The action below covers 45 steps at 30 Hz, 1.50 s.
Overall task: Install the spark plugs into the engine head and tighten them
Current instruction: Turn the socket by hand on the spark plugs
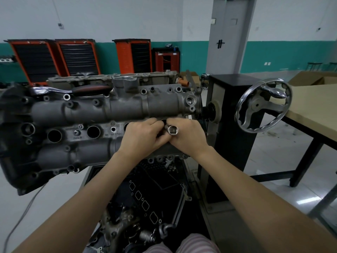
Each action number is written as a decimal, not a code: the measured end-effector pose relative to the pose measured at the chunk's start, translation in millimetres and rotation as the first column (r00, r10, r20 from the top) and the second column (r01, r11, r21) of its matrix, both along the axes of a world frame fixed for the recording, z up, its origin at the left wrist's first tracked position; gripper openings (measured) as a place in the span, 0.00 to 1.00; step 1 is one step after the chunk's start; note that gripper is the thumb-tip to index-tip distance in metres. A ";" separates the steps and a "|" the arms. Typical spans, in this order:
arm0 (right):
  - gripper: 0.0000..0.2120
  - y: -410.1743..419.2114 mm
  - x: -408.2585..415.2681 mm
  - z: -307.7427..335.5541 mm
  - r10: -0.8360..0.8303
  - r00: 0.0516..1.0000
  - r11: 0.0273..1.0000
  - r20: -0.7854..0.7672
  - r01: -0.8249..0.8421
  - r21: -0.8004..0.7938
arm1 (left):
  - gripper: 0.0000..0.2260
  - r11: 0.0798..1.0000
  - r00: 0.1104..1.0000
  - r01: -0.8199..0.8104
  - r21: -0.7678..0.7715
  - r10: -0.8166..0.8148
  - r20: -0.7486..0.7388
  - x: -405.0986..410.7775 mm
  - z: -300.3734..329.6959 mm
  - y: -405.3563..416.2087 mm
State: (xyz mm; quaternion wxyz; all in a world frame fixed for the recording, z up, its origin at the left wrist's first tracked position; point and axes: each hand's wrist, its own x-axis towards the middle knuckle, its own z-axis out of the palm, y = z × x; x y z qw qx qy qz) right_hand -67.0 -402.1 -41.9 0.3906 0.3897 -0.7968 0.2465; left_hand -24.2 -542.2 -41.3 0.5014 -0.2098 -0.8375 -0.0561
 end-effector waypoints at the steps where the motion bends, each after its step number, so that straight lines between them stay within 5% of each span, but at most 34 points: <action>1: 0.11 -0.6 -0.6 0.1 -0.002 1.000 1.000 0.003 0.002 0.002 | 0.16 1.000 1.000 0.004 -0.003 -0.004 -0.003 -0.1 -0.1 -0.1; 45: 0.10 -0.6 -1.1 -1.9 -0.015 0.999 1.000 -0.037 0.015 0.018 | 0.12 0.999 0.999 -0.026 -0.045 0.024 -0.044 -1.5 1.1 2.1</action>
